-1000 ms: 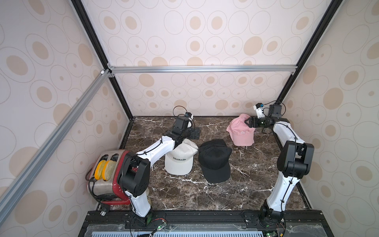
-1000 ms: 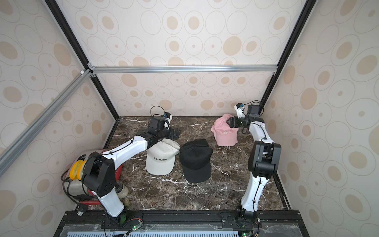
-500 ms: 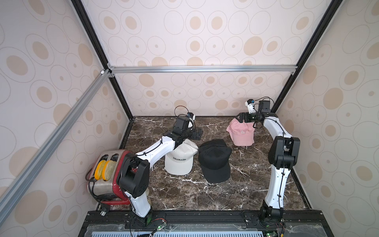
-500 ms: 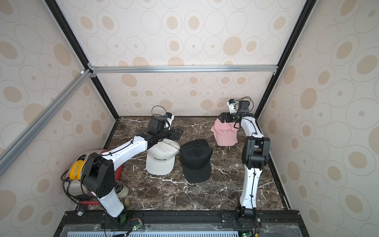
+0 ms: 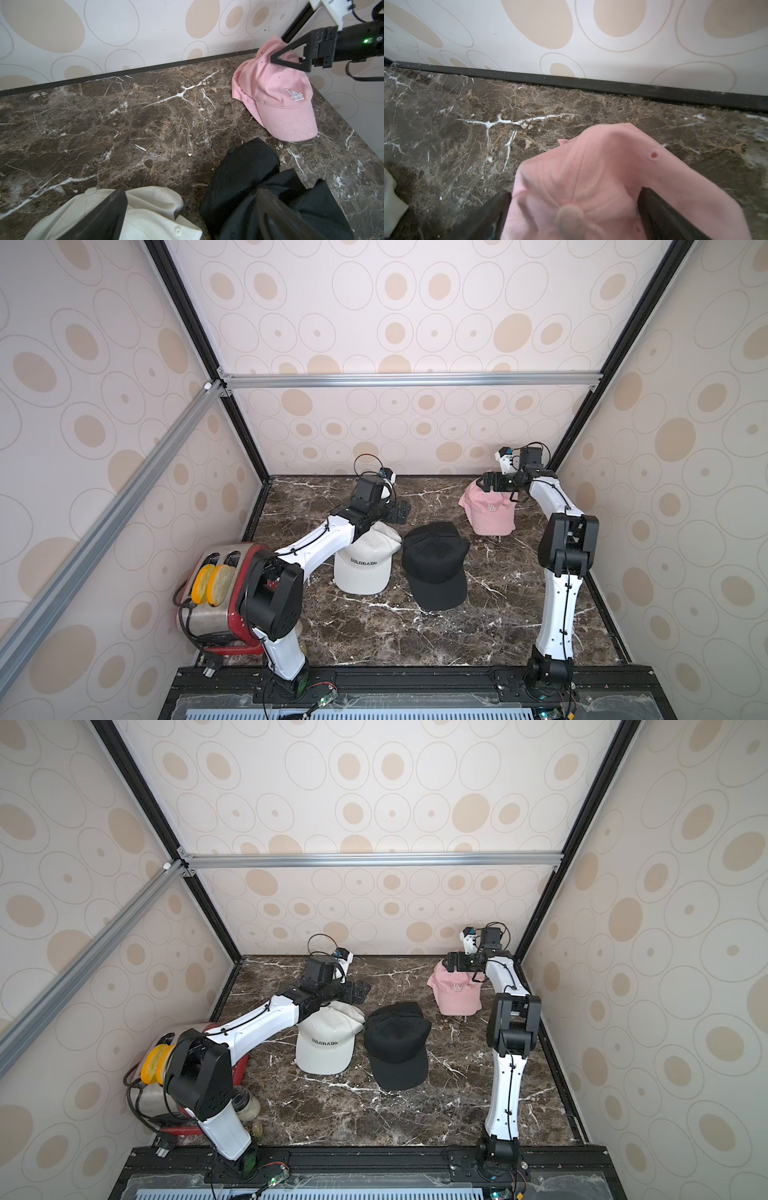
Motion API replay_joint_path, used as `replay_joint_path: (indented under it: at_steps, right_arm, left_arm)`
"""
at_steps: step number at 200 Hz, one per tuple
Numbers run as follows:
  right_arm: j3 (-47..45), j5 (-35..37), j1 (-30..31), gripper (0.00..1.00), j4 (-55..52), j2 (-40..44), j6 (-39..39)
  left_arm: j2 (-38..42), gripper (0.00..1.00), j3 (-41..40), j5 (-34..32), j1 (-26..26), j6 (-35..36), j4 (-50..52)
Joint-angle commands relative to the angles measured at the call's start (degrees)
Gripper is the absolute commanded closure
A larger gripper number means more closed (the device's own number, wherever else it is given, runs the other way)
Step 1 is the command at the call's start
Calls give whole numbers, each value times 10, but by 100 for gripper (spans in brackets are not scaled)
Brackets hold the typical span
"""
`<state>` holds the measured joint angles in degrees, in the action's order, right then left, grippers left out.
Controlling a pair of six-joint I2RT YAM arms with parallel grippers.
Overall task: Stack the baseball caps by color
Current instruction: Place the baseball cap on the baseball cap.
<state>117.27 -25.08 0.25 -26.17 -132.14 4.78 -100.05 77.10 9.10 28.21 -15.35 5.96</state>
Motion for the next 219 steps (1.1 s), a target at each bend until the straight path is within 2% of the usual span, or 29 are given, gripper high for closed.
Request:
replay_joint_path:
  at_steps: [1,17,33,62,94,126,162,204,219]
  right_arm:
    - [-52,32,0,0,0,89,25]
    - [-118,39,0,0,29,133,48]
    - [-184,17,3,0,65,167,74]
    - [-231,-13,12,0,87,190,89]
    - [-220,-42,18,0,82,183,93]
    - [-184,-64,18,0,95,137,110]
    - [-109,-52,18,0,79,70,116]
    - [-85,-25,18,0,107,32,123]
    - [-74,-39,18,0,94,34,127]
  left_arm:
    - [20,1,22,-12,4,14,20]
    - [24,1,21,-16,3,15,22]
    - [27,1,22,-25,4,15,25]
    - [29,1,19,-41,3,10,22]
    - [18,1,26,-41,4,-10,23]
    - [15,1,24,-60,4,-21,24]
    - [12,1,24,-62,3,-15,26]
    - [7,1,24,-56,3,-8,29]
    - [6,1,27,-50,3,-6,34]
